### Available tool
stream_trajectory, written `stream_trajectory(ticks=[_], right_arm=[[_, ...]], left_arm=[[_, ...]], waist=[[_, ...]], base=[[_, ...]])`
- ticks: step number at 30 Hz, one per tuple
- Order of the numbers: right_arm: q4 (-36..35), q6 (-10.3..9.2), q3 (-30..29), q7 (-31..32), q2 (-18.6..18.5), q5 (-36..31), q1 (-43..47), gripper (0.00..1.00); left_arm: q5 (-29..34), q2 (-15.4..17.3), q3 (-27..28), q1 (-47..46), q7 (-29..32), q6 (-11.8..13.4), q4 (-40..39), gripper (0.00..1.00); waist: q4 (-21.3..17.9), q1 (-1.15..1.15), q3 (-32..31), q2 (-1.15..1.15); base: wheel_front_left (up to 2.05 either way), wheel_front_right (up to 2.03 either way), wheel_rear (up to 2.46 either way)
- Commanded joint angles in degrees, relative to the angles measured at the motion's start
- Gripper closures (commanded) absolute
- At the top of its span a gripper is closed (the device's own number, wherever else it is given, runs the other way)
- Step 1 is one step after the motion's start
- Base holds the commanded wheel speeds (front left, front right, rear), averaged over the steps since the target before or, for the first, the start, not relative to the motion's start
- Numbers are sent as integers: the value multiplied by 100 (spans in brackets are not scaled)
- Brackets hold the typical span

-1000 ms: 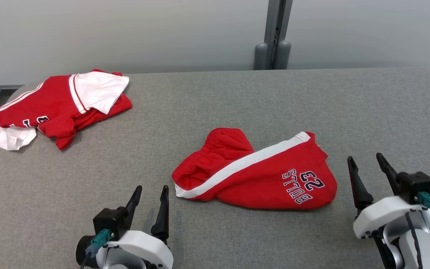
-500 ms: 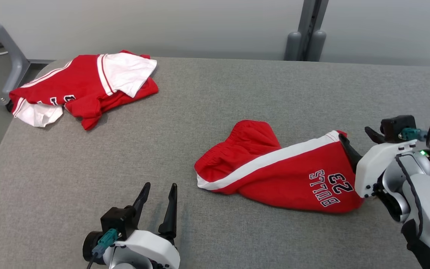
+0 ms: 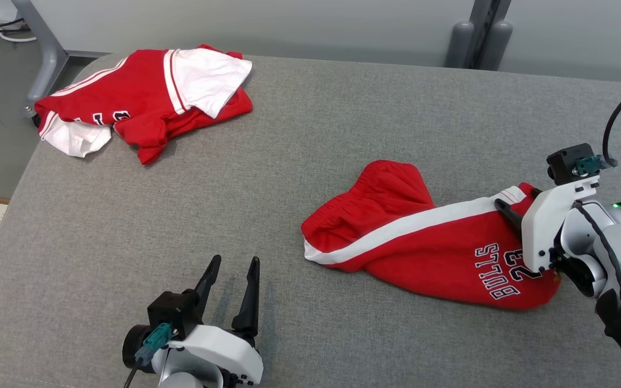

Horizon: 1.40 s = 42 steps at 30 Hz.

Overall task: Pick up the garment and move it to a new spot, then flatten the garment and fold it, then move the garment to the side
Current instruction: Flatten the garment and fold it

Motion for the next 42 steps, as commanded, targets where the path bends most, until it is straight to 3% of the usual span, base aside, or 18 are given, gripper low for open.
stream_trajectory(ticks=[1, 2, 3, 4, 10, 13, 22, 33, 38, 42], right_arm=[[-24, 1, 133, 13, -94, 129, -78, 20], [-43, 1, 212, 11, -117, 193, -98, 39], [-43, 1, 212, 11, -117, 193, -98, 39], [-61, 1, 287, 9, -137, 257, -116, 52], [-107, 1, 640, -65, -218, 549, -200, 77], [-139, 1, 777, -284, -271, 626, -278, 100], [-159, 1, 1054, -1184, -316, 556, -690, 100], [-115, 1, 1132, -2731, -49, 124, -1470, 100], [-305, 1, 1030, -3028, -146, 114, -1063, 100], [-865, 1, 516, -3069, -284, -97, -455, 100]], left_arm=[[-37, 16, -4, -79, -27, 7, -32, 0], [-46, 16, -12, -89, -27, 18, -37, 0], [-46, 16, -12, -89, -27, 18, -37, 0], [-51, 15, -19, -98, -27, 29, -43, 0], [-78, 15, -51, -155, -28, 63, -62, 0], [-83, 16, -59, -168, -28, 71, -68, 0], [-52, 16, -56, -184, -28, 74, -2, 0], [-9, 16, 11, -108, -28, 104, 51, 0], [3, 16, 56, -32, -28, 107, 35, 0], [51, 16, 108, 4, -28, 113, 5, 0]], waist=[[-9, 0, 26, 0], [-16, 0, 37, 0], [-16, 0, 37, 0], [-25, 0, 47, 0], [-85, 0, 92, 0], [-112, 0, 108, 0], [-219, 0, 32, 0], [-396, 0, -164, 0], [-570, 0, -241, 0], [-774, 0, -243, 0]], base=[[0, 0, 0], [0, 0, 0], [0, 0, 0], [0, 0, 0], [0, 0, 0], [0, 0, 0], [0, 0, 0], [0, 0, 0], [0, 0, 0], [0, 0, 0]])
